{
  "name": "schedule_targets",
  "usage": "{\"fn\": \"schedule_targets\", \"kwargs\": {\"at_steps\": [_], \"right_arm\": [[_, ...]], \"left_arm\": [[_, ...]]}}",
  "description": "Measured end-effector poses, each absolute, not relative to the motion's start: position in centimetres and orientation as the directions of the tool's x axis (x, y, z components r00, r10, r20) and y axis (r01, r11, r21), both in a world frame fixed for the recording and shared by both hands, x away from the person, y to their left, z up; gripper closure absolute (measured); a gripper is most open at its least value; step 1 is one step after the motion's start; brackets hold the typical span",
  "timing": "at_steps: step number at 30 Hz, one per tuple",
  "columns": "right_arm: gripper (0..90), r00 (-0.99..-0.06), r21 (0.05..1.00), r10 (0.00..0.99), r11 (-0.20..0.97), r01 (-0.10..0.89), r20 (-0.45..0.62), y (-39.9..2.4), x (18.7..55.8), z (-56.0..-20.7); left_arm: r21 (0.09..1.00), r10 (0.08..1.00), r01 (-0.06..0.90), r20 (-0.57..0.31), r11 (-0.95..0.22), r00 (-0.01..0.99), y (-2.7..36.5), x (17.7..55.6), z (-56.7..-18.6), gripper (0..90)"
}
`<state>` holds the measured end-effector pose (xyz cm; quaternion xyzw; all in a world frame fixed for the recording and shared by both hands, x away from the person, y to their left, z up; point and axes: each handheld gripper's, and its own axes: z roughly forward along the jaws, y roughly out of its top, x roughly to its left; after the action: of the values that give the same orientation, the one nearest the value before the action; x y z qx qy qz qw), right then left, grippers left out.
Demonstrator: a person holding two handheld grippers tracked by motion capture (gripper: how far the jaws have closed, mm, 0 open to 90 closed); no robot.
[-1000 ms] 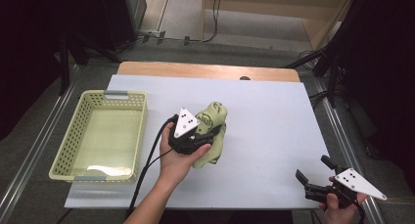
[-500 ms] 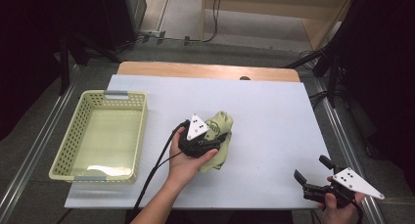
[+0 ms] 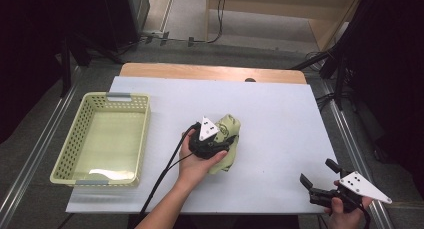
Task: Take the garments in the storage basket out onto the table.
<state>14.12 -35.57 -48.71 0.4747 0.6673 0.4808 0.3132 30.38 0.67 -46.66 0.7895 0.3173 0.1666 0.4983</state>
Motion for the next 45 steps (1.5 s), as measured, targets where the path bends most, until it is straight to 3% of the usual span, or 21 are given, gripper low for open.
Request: {"fn": "schedule_targets", "kwargs": {"at_steps": [20, 25, 32, 39, 45], "right_arm": [[0.0, -0.352, 0.937, 0.935, 0.086, 0.337, 0.041, -35.6, 14.2, -48.8], [0.0, -0.356, 0.939, 0.934, 0.089, 0.333, 0.038, -35.6, 14.3, -48.8], [0.0, -0.36, 0.938, 0.932, 0.092, 0.335, 0.037, -35.2, 14.5, -48.8], [0.0, -0.371, 0.938, 0.927, 0.089, 0.336, 0.045, -34.5, 15.0, -48.6], [0.0, -0.41, 0.935, 0.912, 0.119, 0.335, 0.031, -32.6, 15.7, -48.2]], "left_arm": [[0.868, 0.712, 0.367, -0.022, -0.335, 0.702, -0.6, 32.8, -48.2, 34.0], [0.859, 0.717, 0.39, -0.039, -0.332, 0.696, -0.6, 33.0, -48.5, 25.1], [0.874, 0.686, 0.379, -0.074, -0.306, 0.724, -0.3, 32.5, -47.9, 0.6], [0.901, 0.663, 0.361, -0.118, -0.242, 0.739, 1.6, 31.9, -46.9, 0.0], [0.911, 0.655, 0.336, -0.105, -0.238, 0.748, 3.3, 30.8, -46.7, 0.0]]}}
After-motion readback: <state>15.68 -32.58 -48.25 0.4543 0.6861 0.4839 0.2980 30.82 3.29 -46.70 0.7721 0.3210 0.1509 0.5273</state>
